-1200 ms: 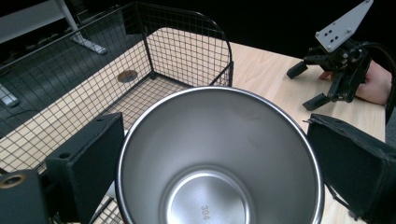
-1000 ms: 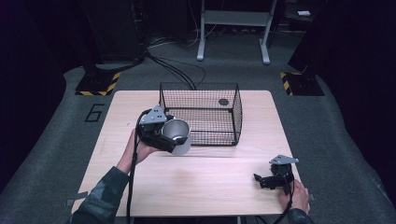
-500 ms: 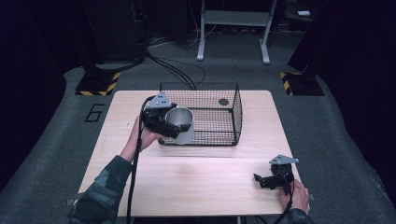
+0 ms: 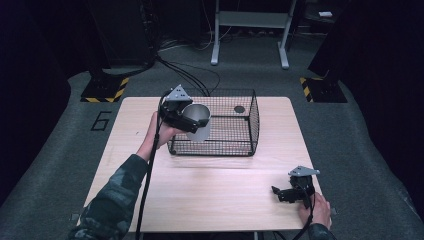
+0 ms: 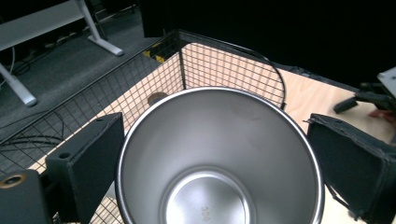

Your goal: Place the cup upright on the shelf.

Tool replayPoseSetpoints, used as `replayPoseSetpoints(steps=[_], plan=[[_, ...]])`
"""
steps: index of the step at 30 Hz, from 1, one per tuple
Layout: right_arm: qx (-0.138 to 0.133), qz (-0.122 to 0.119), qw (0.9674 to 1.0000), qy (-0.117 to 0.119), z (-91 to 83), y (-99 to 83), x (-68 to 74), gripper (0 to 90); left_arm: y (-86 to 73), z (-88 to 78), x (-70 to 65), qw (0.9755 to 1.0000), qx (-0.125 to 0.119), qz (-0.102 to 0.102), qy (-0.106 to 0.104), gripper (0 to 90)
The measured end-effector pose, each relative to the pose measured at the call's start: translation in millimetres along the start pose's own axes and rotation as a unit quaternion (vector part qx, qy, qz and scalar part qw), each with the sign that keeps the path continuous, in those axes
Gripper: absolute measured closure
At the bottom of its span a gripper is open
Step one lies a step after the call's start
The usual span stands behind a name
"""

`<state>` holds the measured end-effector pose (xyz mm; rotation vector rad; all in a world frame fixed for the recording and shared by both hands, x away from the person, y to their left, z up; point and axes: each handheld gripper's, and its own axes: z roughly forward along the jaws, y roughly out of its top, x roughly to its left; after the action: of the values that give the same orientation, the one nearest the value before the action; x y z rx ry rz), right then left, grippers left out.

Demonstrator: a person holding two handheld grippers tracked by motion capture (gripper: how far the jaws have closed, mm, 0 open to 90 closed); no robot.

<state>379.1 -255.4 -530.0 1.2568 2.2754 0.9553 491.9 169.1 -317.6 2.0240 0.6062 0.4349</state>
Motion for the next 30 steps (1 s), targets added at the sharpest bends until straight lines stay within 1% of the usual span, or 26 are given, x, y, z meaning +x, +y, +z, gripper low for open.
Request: replayPoseSetpoints(steps=[3,4,7,8,9,13,20,23,25,26,27,28,29,30], plan=[[0.0,0.0,1.0,0.0,0.0,0.0,0.0,0.0,0.0,6.8,3.3,0.9999,-0.002,-0.006,0.009,6.7],[0.0,0.0,1.0,0.0,0.0,0.0,0.0,0.0,-0.1,9.1,4.9,0.9999,-0.002,-0.011,0.01,6.7],[0.0,0.0,1.0,0.0,0.0,0.0,0.0,0.0,0.2,14.2,8.4,0.9997,0.0,-0.015,0.017,6.7],[0.0,0.0,1.0,0.0,0.0,0.0,0.0,0.0,0.6,15.3,10.0,0.9998,0.005,-0.016,0.014,6.7],[0.0,0.0,1.0,0.0,0.0,0.0,0.0,0.0,0.5,17.6,10.5,0.9996,0.002,-0.018,0.02,6.7],[0.0,0.0,1.0,0.0,0.0,0.0,0.0,0.0,1.8,23.9,14.9,0.9993,0.002,-0.025,0.026,6.7],[0.0,0.0,1.0,0.0,0.0,0.0,0.0,0.0,4.7,35.3,18.1,0.9991,0.011,-0.025,0.033,6.7],[0.0,0.0,1.0,0.0,0.0,0.0,0.0,0.0,5.4,40.9,20.3,0.9989,0.019,-0.027,0.033,6.7],[0.0,0.0,1.0,0.0,0.0,0.0,0.0,0.0,5.6,44.9,21.3,0.9988,0.021,-0.028,0.035,6.7],[0.0,0.0,1.0,0.0,0.0,0.0,0.0,0.0,5.9,47.2,22.4,0.9987,0.024,-0.025,0.036,6.7],[0.0,0.0,1.0,0.0,0.0,0.0,0.0,0.0,5.8,49.0,22.4,0.9986,0.024,-0.029,0.036,6.7],[-0.001,0.004,1.0,-0.002,0.2,0.1,0.4,0.0,6.0,50.6,23.6,0.9986,0.027,-0.026,0.037,6.6],[-0.002,0.004,1.0,-0.002,0.3,0.1,0.4,0.0,5.7,52.7,23.6,0.9985,0.028,-0.032,0.035,6.6],[-0.002,0.004,1.0,-0.002,0.3,0.2,0.5,0.0,5.6,54.6,24.8,0.9984,0.03,-0.029,0.037,6.7]])
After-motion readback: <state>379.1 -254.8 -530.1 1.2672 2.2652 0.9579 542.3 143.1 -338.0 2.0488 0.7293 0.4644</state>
